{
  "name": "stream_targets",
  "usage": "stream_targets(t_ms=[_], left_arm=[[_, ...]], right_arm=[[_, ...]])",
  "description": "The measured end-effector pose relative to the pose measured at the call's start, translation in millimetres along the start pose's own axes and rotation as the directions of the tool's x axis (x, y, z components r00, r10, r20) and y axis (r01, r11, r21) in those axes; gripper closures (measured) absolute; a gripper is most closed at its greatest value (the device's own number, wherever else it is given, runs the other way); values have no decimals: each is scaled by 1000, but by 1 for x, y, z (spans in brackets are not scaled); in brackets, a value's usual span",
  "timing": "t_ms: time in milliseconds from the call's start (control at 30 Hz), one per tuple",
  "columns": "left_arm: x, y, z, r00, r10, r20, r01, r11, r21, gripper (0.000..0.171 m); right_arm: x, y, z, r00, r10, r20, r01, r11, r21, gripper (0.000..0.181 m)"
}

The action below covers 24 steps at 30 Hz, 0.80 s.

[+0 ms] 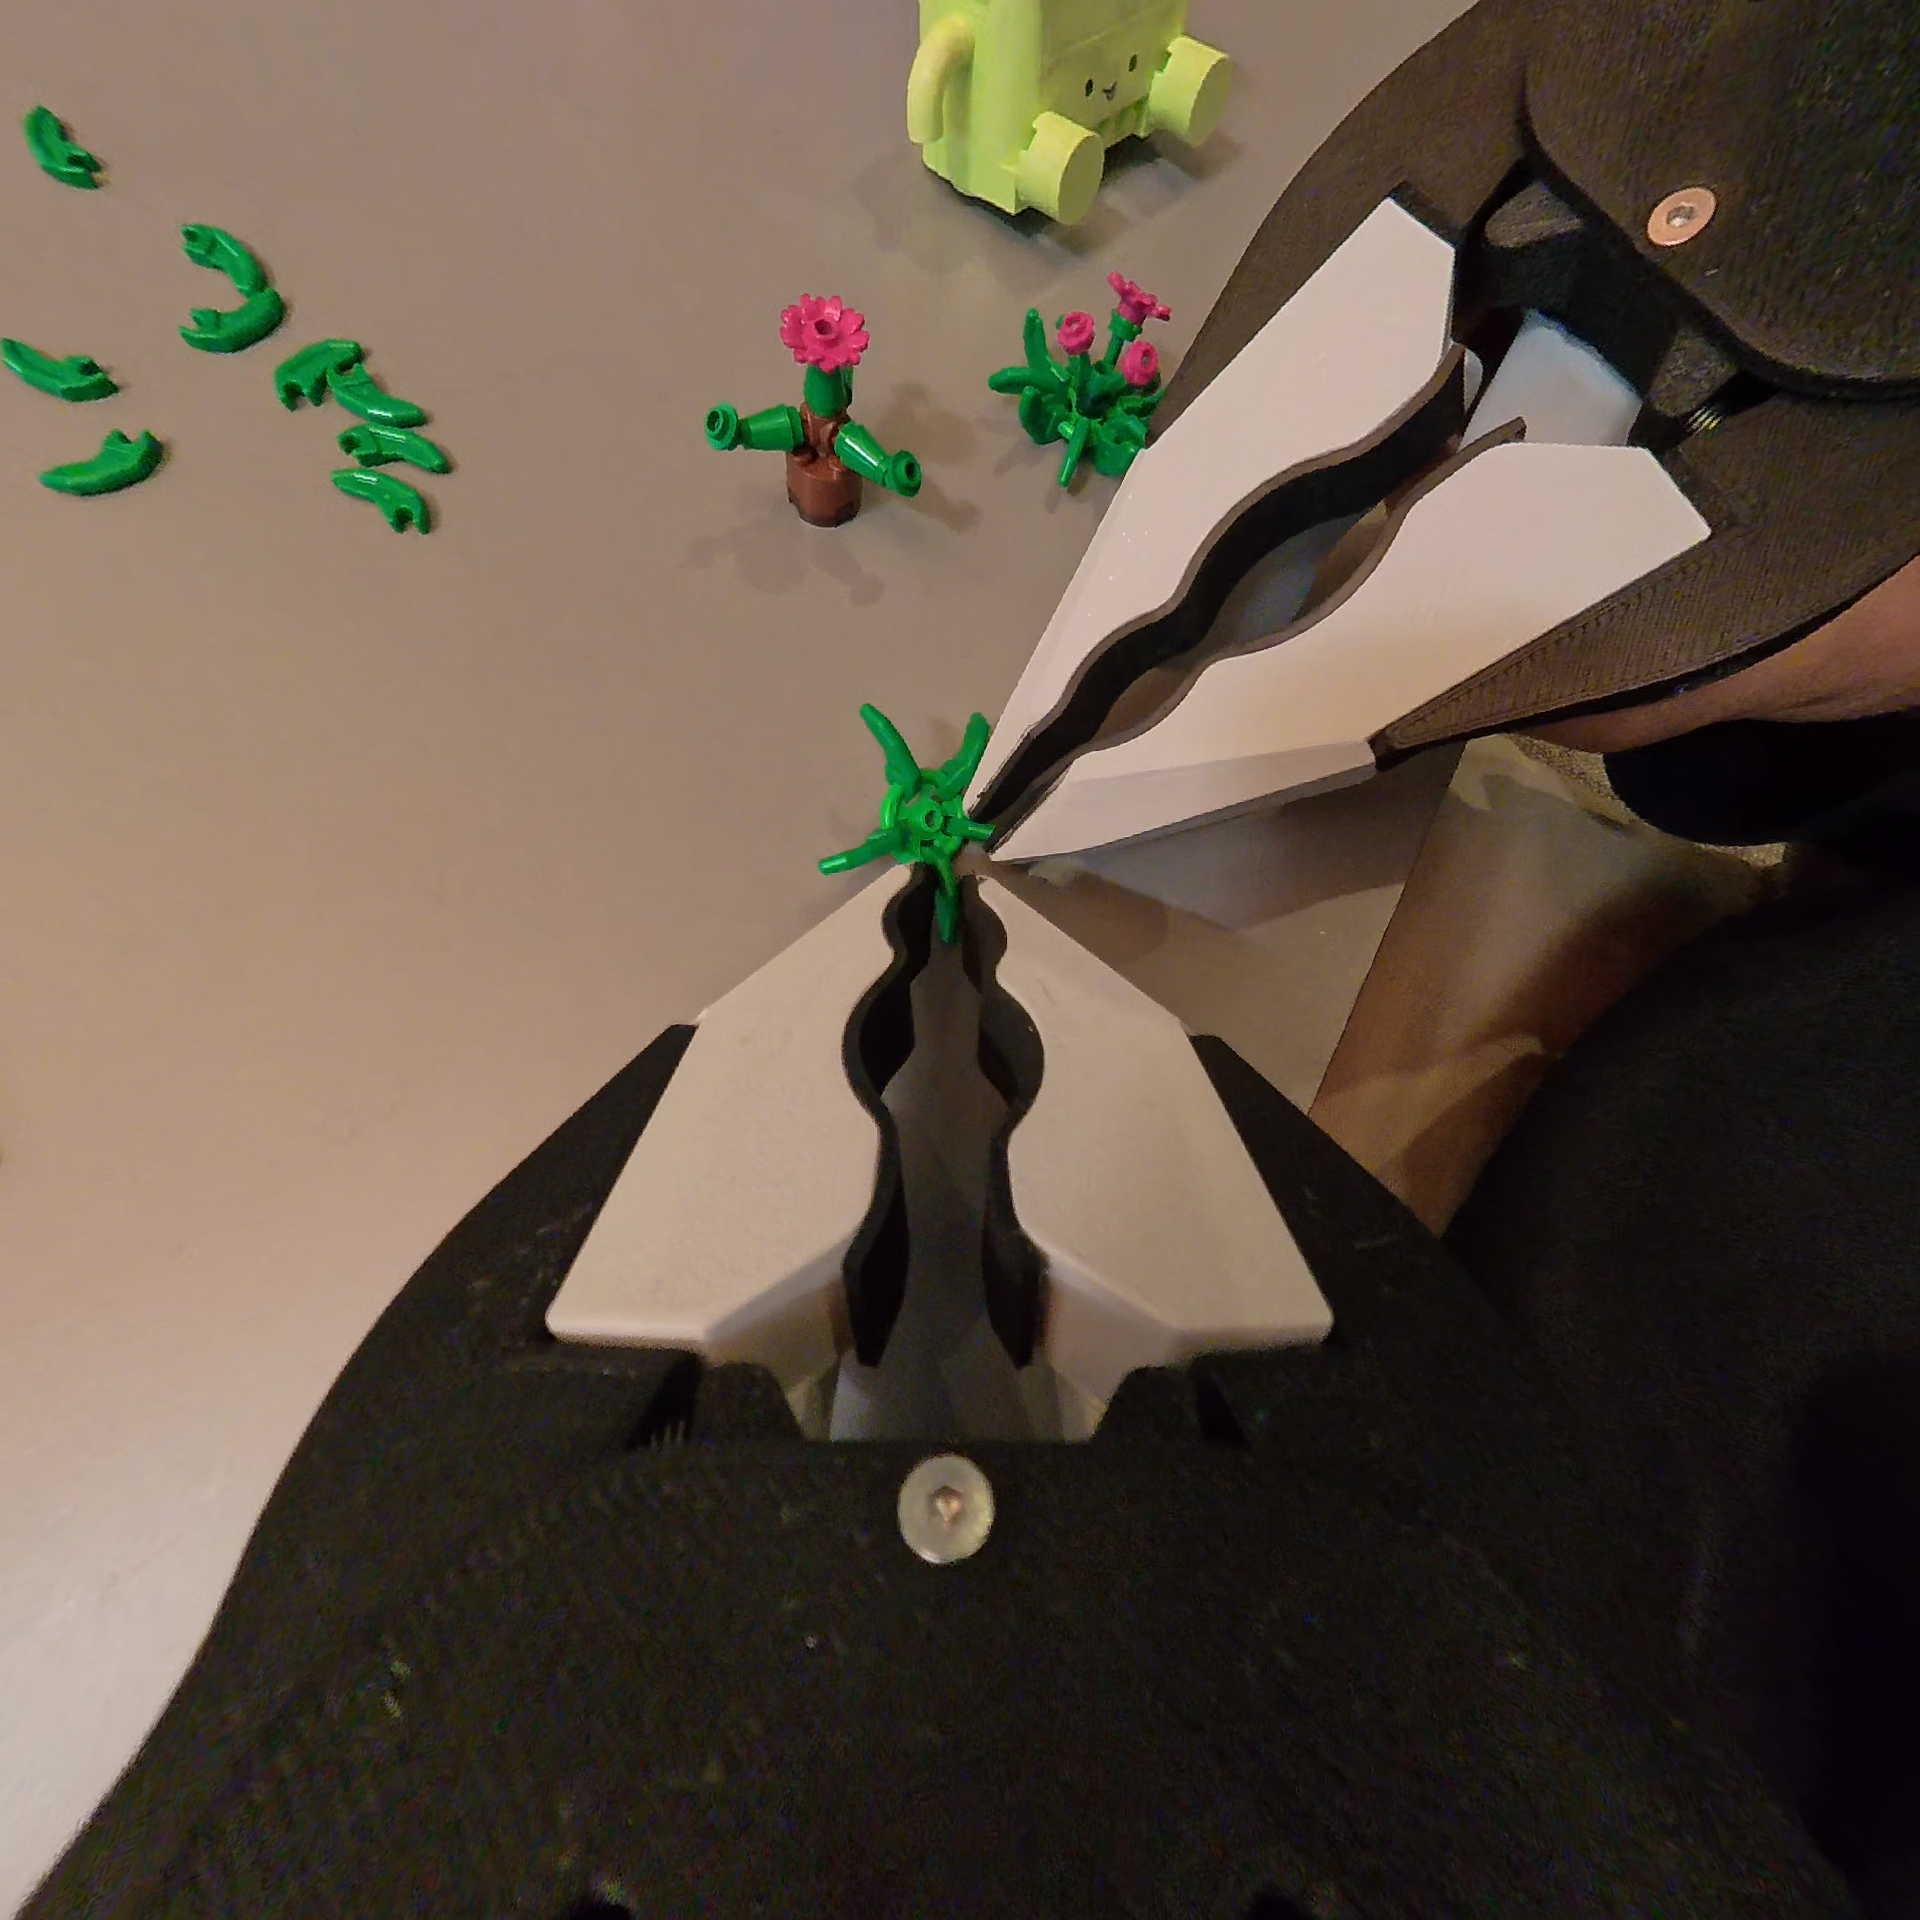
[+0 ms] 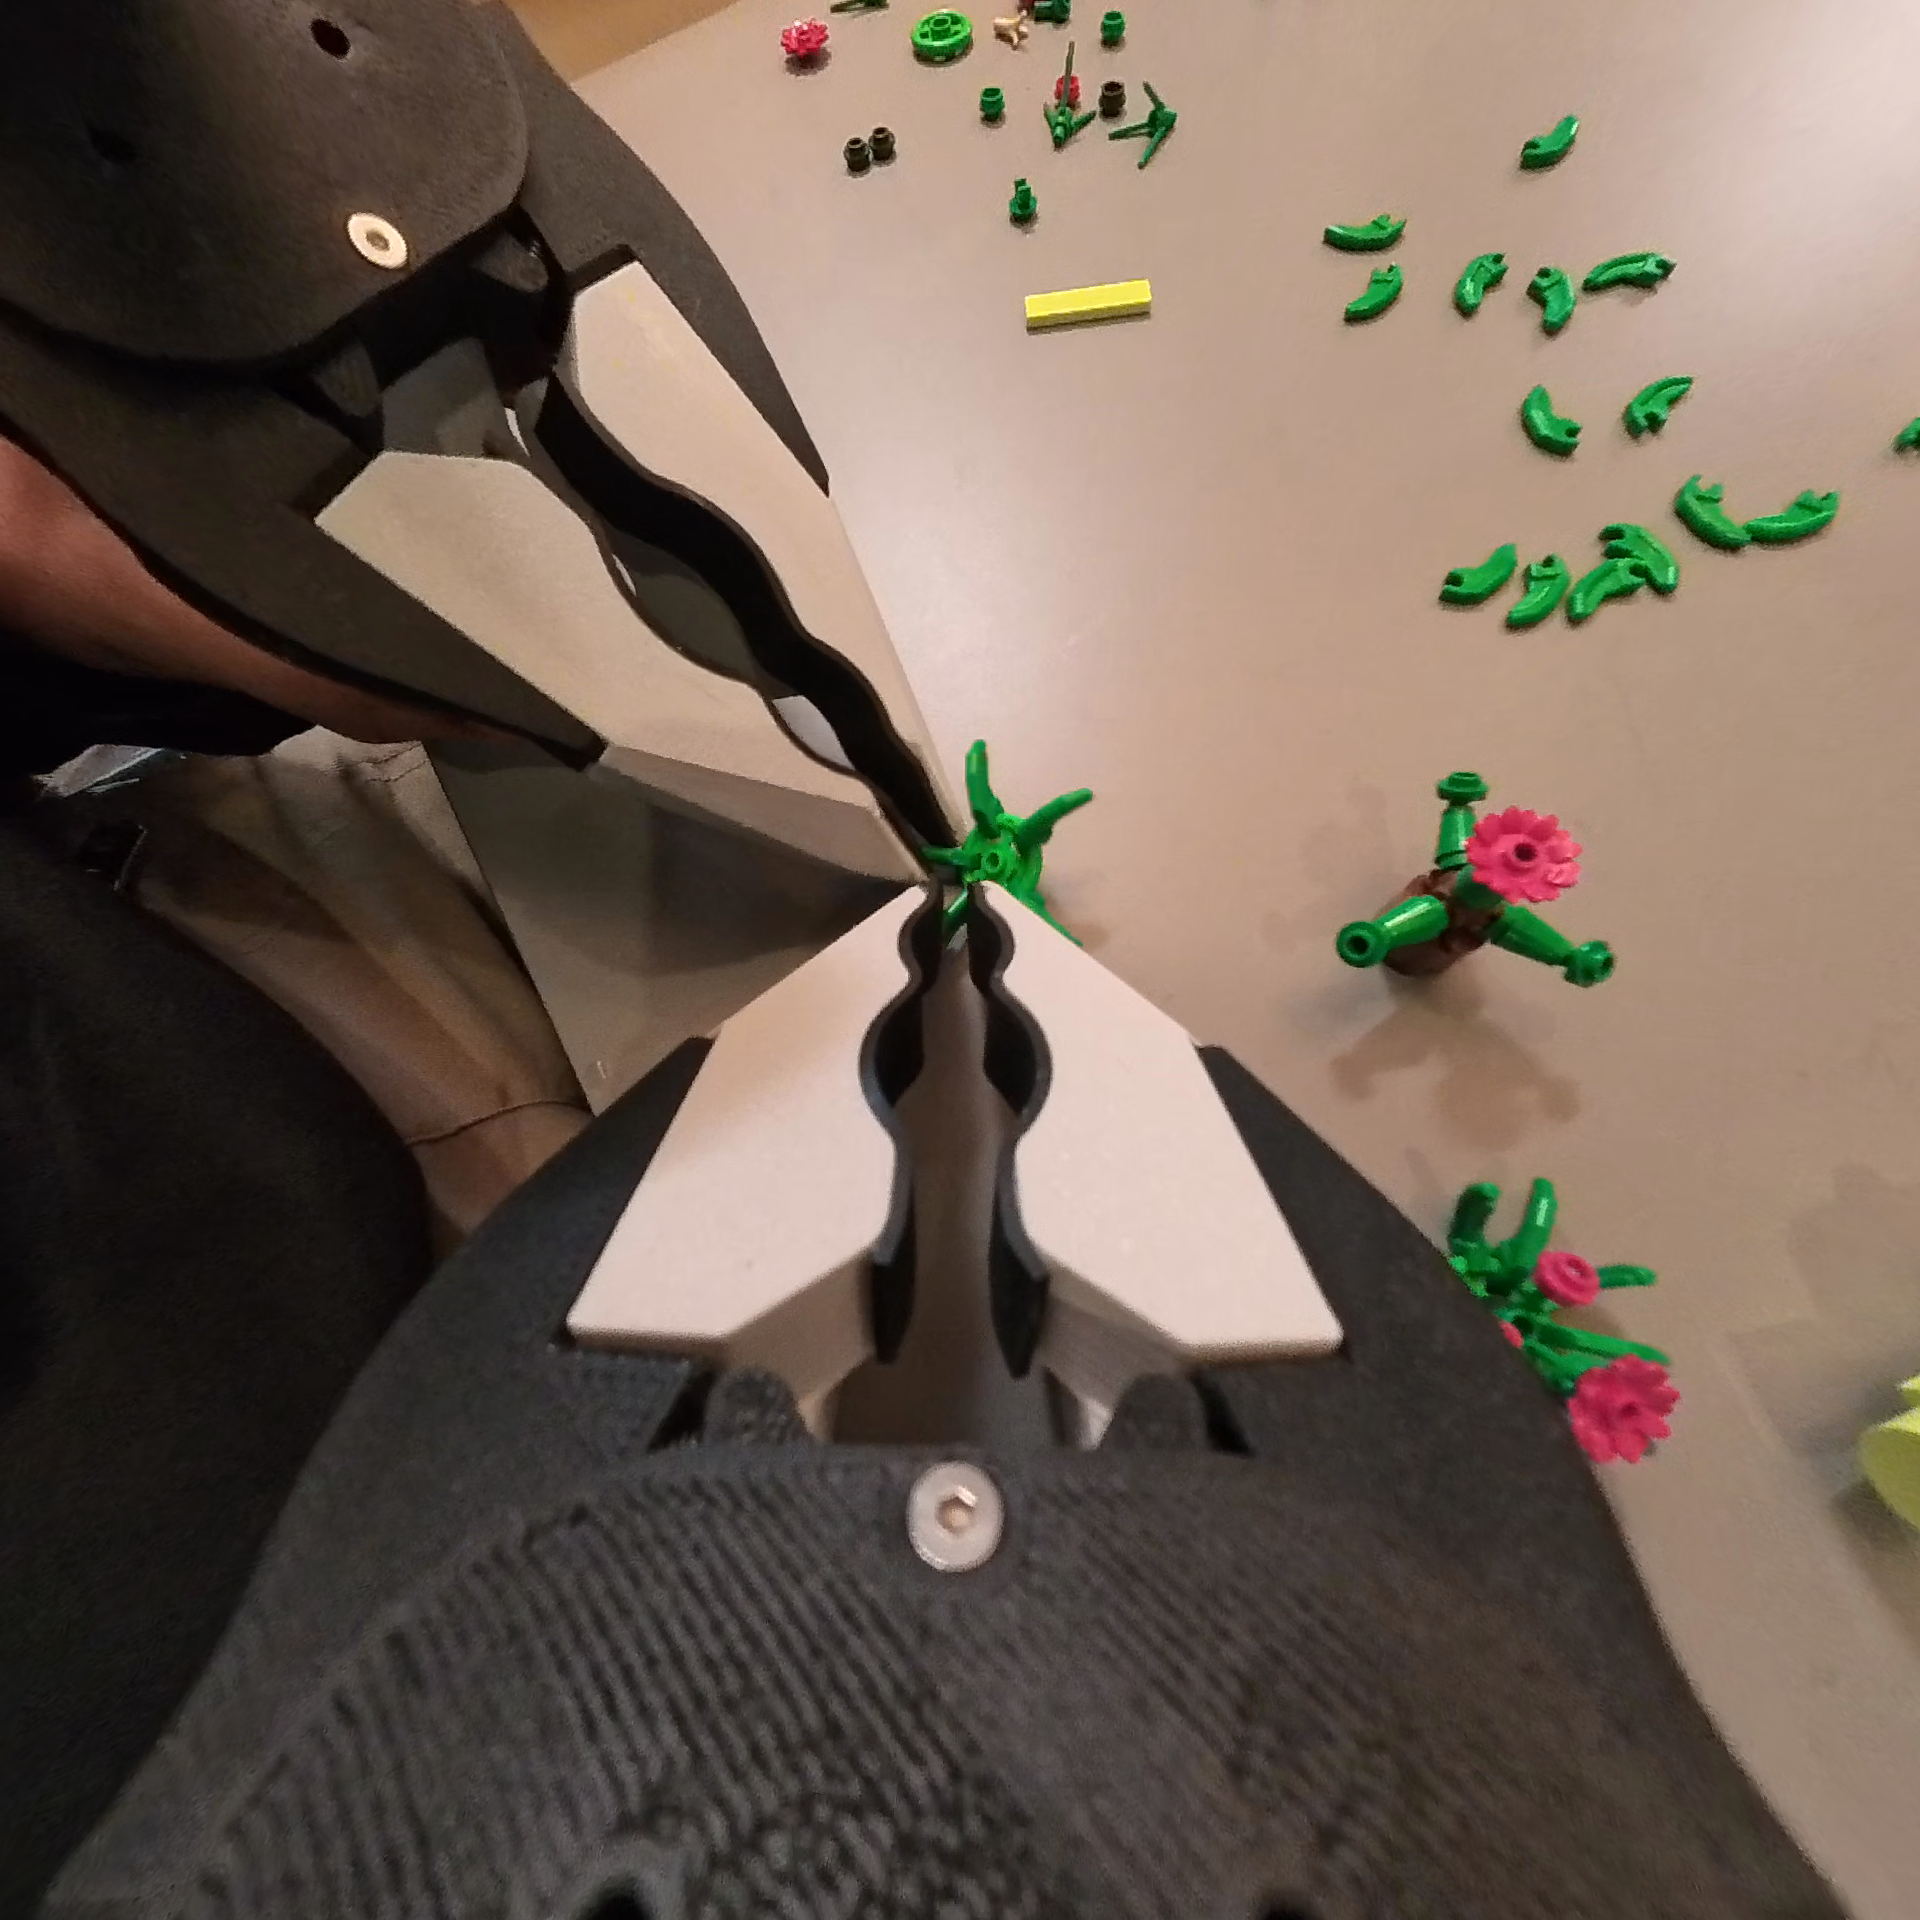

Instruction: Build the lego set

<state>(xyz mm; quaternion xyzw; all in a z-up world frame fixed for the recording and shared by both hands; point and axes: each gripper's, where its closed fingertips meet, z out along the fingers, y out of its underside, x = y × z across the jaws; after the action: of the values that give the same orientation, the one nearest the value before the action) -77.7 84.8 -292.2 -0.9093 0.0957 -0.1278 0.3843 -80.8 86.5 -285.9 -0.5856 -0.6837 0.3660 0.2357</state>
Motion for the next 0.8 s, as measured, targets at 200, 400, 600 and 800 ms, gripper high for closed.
stream_targets(t_ms=[200,400,600,800], left_arm=[[2,0,-1,1000,-7,-24,7,1000,7,167],[8,-10,-14,992,-49,-121,61,993,102,165],[-4,-19,-26,975,-152,-163,182,964,192,147],[-7,-7,-9,973,-189,-132,199,978,68,133]], right_arm=[[1,1,0,1000,0,-11,0,1000,-4,179],[0,1,0,1000,-13,-14,13,1000,-7,181],[-4,1,1,999,-40,-7,40,999,-9,181],[-8,2,1,997,-73,3,73,997,-10,181]])
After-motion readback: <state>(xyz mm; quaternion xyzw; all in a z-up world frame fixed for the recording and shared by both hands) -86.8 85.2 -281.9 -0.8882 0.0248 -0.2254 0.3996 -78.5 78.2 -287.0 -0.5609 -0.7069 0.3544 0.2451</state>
